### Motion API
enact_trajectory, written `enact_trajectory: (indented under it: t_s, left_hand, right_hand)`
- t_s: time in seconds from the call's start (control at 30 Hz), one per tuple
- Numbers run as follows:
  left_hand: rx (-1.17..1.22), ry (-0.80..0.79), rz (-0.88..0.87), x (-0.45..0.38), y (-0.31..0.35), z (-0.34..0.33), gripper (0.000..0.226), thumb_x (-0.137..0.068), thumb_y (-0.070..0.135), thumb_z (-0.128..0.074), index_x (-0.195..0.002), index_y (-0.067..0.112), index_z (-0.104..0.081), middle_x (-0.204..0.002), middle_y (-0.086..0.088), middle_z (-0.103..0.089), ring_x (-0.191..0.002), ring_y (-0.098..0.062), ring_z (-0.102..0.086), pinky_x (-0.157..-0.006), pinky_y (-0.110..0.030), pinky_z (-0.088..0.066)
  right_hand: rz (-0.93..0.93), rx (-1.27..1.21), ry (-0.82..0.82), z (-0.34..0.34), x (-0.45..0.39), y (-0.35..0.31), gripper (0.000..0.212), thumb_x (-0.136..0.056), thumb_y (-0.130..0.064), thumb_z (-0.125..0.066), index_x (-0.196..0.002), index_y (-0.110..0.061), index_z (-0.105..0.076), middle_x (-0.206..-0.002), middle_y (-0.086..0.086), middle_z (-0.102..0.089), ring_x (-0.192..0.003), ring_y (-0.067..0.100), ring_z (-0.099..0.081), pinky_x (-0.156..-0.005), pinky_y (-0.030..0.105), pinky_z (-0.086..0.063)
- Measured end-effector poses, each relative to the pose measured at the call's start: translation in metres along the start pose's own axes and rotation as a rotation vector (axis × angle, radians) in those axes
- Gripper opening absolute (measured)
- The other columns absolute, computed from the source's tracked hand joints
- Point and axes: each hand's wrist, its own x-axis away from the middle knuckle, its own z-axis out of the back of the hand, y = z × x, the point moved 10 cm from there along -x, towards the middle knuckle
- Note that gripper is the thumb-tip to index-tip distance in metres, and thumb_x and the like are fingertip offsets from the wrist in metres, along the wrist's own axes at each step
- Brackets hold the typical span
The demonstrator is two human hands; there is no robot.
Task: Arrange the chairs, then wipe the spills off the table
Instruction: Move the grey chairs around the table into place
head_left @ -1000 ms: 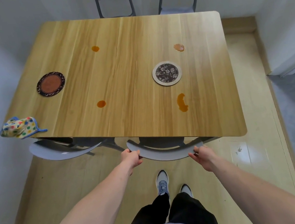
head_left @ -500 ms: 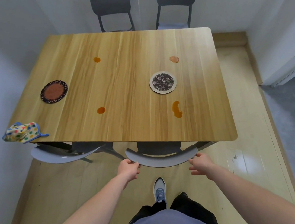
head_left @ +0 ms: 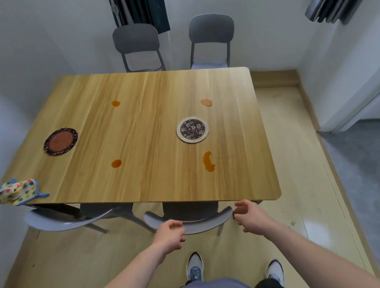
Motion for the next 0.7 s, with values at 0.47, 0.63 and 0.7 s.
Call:
enact_trajectory:
  t_s: [0.47,0.63,0.7]
  left_hand:
    - [-0.2,0.043,-0.312,0.066,0.172,-0.185,0.016,-0.095,0.031,-0.067,-0.11,0.034,-0.067,-0.111,0.014,-0.068,-0.104,-0.006,-0.064,-0.094,-0.032,-0.056]
    - [-0.309,0.071,-0.37,0.087,0.206,-0.231,0.025,-0.095,0.035,-0.067,-0.119,0.037,-0.063,-0.116,0.021,-0.062,-0.104,-0.003,-0.062,-0.092,-0.029,-0.057]
    - [-0.328,0.107,-0.369,0.09,0.218,-0.238,0.026,-0.095,0.036,-0.067,-0.121,0.037,-0.062,-0.118,0.02,-0.061,-0.103,-0.003,-0.062,-0.092,-0.028,-0.058]
  right_hand:
    - [0.245,0.172,0.017,0.21,0.001,0.041,0.044,-0.097,-0.032,-0.064,-0.14,-0.032,-0.053,-0.137,-0.009,-0.059,-0.111,0.017,-0.064,-0.095,0.035,-0.056]
    - [0.299,0.208,0.013,0.267,0.002,0.043,0.046,-0.097,-0.031,-0.061,-0.141,-0.032,-0.052,-0.142,-0.009,-0.057,-0.117,0.016,-0.061,-0.094,0.032,-0.053]
    - [0.33,0.213,-0.002,0.285,-0.002,0.037,0.046,-0.097,-0.03,-0.06,-0.143,-0.033,-0.051,-0.144,-0.01,-0.055,-0.112,0.014,-0.063,-0.084,0.027,-0.054]
